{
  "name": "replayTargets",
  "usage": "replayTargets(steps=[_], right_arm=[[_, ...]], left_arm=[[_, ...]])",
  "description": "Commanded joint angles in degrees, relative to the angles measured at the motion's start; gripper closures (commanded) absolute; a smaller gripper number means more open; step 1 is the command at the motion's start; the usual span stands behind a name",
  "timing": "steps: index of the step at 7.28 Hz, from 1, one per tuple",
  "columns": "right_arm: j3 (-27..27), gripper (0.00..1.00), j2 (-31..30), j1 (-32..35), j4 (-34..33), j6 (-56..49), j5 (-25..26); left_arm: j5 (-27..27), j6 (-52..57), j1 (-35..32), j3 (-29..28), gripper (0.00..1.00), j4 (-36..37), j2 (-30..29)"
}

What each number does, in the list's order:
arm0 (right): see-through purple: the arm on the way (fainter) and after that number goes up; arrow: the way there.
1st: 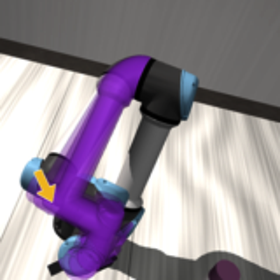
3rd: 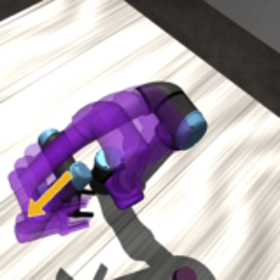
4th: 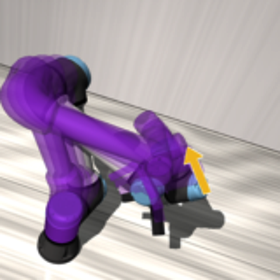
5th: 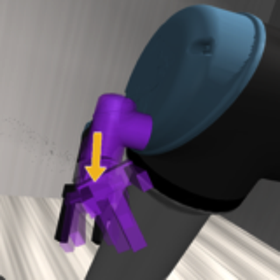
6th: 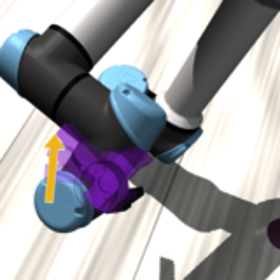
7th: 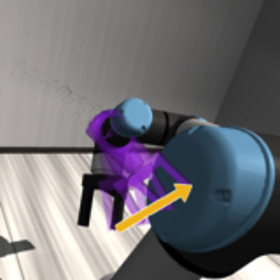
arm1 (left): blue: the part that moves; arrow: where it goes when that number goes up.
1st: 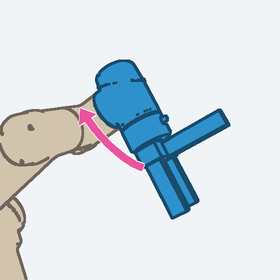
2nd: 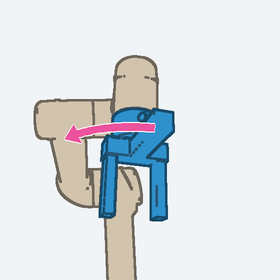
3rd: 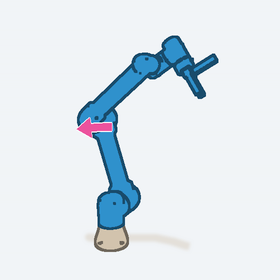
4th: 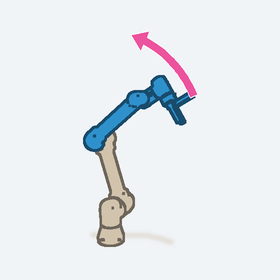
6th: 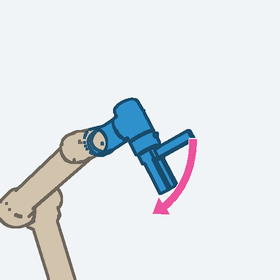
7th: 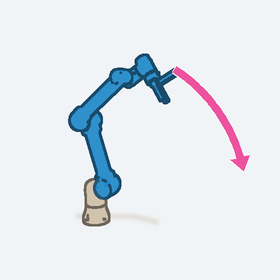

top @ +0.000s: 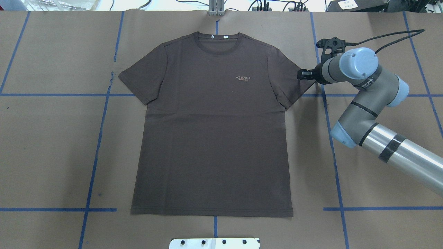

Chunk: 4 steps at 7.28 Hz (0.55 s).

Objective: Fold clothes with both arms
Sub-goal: 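Grasp the sleeve with the right gripper and fold it toward the shirt center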

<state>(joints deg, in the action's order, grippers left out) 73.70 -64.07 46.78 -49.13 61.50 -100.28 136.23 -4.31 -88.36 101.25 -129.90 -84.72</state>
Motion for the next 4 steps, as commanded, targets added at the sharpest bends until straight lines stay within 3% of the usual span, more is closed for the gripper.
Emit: replayTargets(steps=[1, 2, 3, 4], right_arm=[[-0.22, 0.43, 0.0, -0.02, 0.0, 0.02, 0.0], [-0.22, 0.92, 0.0, -0.02, -0.09, -0.15, 0.0], [-0.22, 1.0, 0.26, -0.11, -0.09, -0.33, 0.0], [0.21, 1.0, 0.96, -0.02, -0.87, -0.42, 0.0]], left_arm=[[0.0, 0.0, -0.06, 0.0, 0.0, 0.0, 0.0], [0.0, 0.09, 0.03, 0.0, 0.0, 0.0, 0.0], [0.0, 0.09, 0.03, -0.09, 0.0, 0.0, 0.08], [0.0, 0.09, -0.06, 0.0, 0.0, -0.09, 0.09]])
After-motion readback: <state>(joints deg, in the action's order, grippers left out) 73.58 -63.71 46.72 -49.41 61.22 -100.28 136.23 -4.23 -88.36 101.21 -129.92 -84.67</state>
